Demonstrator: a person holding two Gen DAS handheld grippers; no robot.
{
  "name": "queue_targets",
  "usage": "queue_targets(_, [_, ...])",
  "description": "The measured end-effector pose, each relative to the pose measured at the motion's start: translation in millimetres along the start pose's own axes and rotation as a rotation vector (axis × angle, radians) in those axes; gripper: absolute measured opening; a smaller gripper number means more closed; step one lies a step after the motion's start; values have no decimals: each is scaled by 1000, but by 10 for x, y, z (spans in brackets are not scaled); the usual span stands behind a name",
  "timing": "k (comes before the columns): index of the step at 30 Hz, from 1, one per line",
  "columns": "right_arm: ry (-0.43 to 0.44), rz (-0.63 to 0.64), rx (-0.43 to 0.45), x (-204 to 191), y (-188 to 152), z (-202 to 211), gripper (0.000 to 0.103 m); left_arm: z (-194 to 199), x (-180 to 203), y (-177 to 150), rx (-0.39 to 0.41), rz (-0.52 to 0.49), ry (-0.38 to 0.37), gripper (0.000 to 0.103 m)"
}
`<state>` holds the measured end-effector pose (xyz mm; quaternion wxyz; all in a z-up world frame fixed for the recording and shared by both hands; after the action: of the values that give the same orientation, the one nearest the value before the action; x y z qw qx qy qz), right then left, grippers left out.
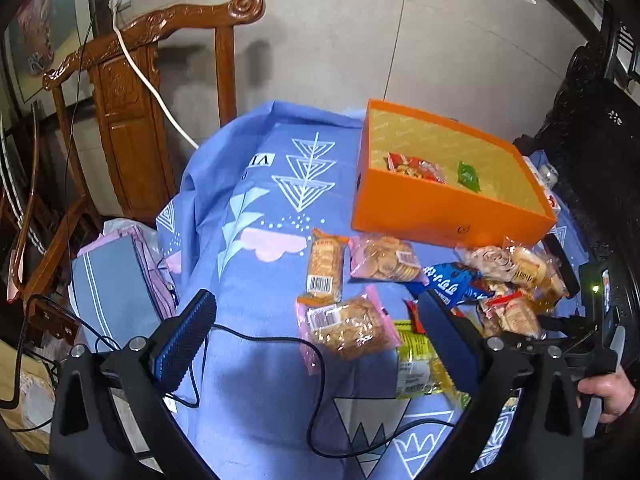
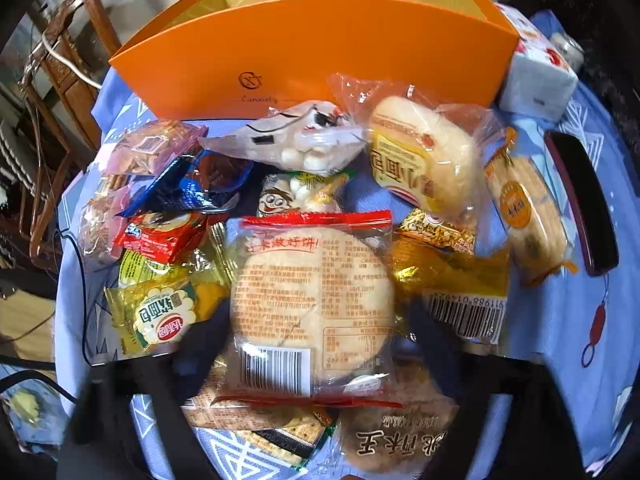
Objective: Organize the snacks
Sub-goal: 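Grasp the pink cookie bag with the left tool while the right tool grasps the round bun pack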
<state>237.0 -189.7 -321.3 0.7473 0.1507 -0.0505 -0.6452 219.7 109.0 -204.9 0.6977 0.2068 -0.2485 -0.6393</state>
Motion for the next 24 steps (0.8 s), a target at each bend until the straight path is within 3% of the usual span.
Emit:
queue_targets(6, [22, -36, 5, 6, -45, 105, 72, -289, 125, -197, -64, -38, -16, 99])
queue_targets(11, [52, -83, 42, 28, -50, 356, 72, -552, 363, -271, -59, -123, -53, 99])
queue_targets(18, [54, -102, 54, 62, -89, 561, 73, -987, 668, -489, -59, -528, -137, 99])
queue_targets(24, [24, -134, 41, 102, -218, 627, 73, -1242, 647, -712, -88, -789, -197, 99])
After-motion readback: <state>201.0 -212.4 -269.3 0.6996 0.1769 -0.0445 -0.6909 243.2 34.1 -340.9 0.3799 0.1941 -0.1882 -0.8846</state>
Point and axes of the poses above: each gripper's, at about its wrist camera, not at the fingertips, and z roughly against the way its jaws point, x to its right, y to its top, the point moved 7 cm from there along -z, roughly the way its jaws point, and after that the axes turned 3 degrees about z, right-handed, at the moved point
